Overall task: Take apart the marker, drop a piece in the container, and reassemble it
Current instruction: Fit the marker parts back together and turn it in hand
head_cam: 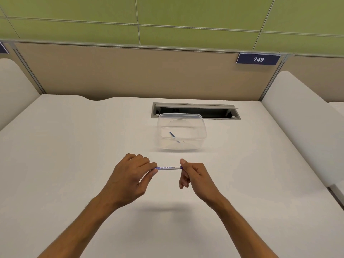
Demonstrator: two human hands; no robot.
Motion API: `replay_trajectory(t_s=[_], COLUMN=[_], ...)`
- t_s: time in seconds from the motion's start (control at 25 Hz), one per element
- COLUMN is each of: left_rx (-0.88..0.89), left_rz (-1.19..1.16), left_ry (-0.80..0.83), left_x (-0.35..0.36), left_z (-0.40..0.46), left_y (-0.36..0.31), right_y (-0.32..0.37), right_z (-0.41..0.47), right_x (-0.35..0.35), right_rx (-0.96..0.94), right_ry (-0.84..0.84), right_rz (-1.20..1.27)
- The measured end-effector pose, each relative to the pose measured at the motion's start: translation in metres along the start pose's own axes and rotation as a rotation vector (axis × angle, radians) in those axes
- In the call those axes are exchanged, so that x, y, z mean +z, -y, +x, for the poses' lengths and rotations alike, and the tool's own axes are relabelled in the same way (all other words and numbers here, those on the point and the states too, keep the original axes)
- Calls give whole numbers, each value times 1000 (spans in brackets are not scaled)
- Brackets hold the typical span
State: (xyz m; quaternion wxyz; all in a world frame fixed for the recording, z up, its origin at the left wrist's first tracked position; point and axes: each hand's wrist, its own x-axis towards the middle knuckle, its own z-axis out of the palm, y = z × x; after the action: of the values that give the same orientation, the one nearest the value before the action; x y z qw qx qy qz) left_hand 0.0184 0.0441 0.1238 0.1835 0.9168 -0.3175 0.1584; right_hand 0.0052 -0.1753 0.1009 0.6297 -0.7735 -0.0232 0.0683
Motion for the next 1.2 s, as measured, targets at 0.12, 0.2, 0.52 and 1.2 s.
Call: replay_trajectory(t_s=[0.12,0.2,0.52,1.2], left_rx=[-33,-58,-70,-26], left_rz=[-53,-95,-166,-79], left_ry=[13,15,-32,-73], left_x=[-2,-4,-11,-27], left_z=[1,2,10,39], left_y=[1,1,1,-17], right_y=[1,1,9,45], right_z=[0,-2,-1,3], right_x=[1,0,-8,-42], right_rx=[-66,-162,-363,-324], right_ry=[-66,-127,-176,-92], right_rz=[-61,-134,-419,-250])
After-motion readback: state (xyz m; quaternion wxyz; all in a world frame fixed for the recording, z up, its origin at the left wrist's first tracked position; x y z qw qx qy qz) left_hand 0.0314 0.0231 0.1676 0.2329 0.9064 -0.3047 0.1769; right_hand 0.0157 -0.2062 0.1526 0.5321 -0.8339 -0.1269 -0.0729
